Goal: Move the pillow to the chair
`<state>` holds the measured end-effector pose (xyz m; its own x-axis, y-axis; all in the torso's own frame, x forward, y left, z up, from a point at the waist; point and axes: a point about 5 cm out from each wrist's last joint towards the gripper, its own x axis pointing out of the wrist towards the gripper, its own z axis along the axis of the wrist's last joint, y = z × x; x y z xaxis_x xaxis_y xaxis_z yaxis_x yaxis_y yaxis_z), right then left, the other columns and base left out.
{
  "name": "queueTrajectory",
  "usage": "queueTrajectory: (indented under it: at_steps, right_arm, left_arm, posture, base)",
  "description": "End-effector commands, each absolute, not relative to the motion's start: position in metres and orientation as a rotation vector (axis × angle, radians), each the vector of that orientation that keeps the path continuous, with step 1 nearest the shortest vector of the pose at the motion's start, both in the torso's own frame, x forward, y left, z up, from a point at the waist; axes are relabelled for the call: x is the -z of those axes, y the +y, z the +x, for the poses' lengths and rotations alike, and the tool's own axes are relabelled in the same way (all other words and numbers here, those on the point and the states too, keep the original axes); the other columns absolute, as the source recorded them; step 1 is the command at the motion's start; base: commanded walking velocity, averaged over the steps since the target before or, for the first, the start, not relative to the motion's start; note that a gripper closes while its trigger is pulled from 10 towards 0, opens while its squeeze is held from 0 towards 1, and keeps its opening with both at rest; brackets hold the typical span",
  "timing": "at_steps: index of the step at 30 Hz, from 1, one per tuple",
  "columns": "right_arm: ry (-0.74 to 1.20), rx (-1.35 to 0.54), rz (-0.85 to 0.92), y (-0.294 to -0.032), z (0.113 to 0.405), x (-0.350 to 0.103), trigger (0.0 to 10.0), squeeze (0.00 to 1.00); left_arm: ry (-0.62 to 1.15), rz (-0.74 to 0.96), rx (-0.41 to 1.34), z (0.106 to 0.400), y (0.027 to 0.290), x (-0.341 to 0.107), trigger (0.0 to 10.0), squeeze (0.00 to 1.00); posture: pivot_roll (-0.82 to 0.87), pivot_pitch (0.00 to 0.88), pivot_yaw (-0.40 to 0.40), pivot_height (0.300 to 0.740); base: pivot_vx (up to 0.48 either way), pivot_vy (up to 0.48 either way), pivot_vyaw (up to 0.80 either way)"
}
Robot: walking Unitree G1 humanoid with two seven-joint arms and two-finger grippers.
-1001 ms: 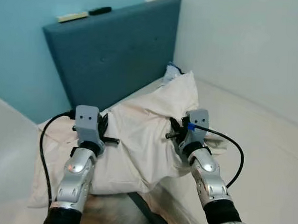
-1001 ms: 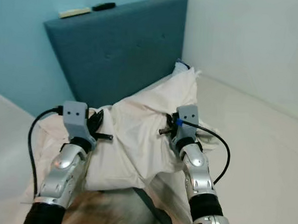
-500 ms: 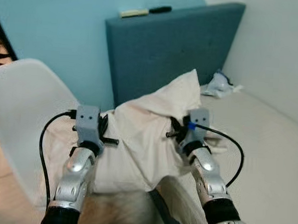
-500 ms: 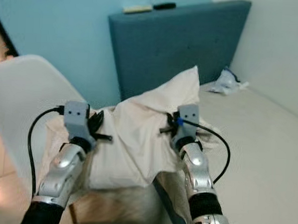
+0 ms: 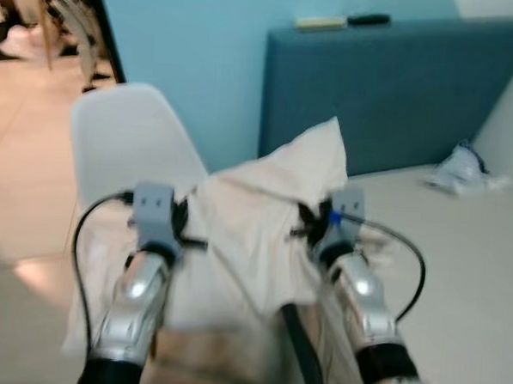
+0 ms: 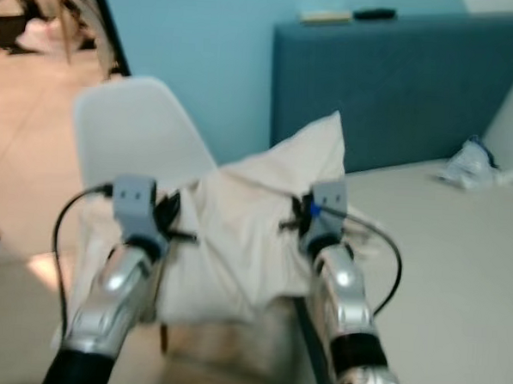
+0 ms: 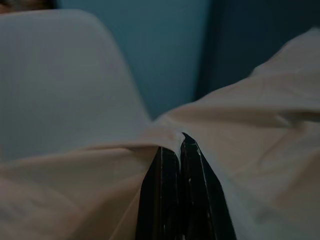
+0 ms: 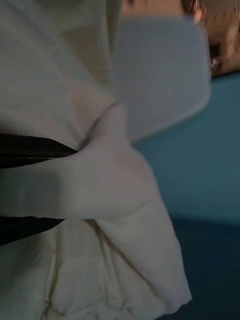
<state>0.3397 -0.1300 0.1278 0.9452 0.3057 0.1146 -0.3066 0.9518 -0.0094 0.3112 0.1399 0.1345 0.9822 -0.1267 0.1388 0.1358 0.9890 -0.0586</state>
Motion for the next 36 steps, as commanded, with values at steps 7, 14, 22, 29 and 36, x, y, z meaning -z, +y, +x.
queueTrajectory:
  at_steps: [7, 14, 22, 29, 36]
  right_arm:
    - [-0.133, -0.367, -0.001, -0.1214, 0.3391, -0.1297, 10.0, 0.00]
    - [-0.132, -0.372, 0.001, -0.1204, 0.3377, -0.1284, 10.0, 0.00]
    - [-0.132, -0.375, 0.001, -0.1196, 0.3381, -0.1285, 10.0, 0.00]
    - [-0.130, -0.379, 0.000, -0.1196, 0.3388, -0.1287, 10.0, 0.00]
    - [-0.130, -0.382, -0.003, -0.1200, 0.3394, -0.1293, 10.0, 0.00]
  left_arm:
    - [-0.177, -0.068, 0.152, 0.3120, 0.1337, -0.1440, 10.0, 0.00]
    - [-0.171, -0.066, 0.154, 0.3103, 0.1343, -0.1421, 10.0, 0.00]
    - [-0.169, -0.070, 0.159, 0.3108, 0.1337, -0.1430, 10.0, 0.00]
    - [-0.164, -0.074, 0.160, 0.3103, 0.1328, -0.1419, 10.0, 0.00]
    - [-0.163, -0.080, 0.147, 0.3095, 0.1353, -0.1417, 10.0, 0.00]
  posture:
    - [0.04, 0.043, -0.006, 0.740]
    - [0.04, 0.036, -0.004, 0.740]
    - [0.04, 0.037, -0.006, 0.740]
    - [0.04, 0.036, -0.011, 0.740]
    - [0.04, 0.043, -0.014, 0.740]
  base:
    - [0.000, 0.000, 0.80]
    - [0.000, 0.000, 0.80]
    - [0.000, 0.000, 0.80]
    - [0.000, 0.000, 0.80]
    - [0.000, 0.000, 0.80]
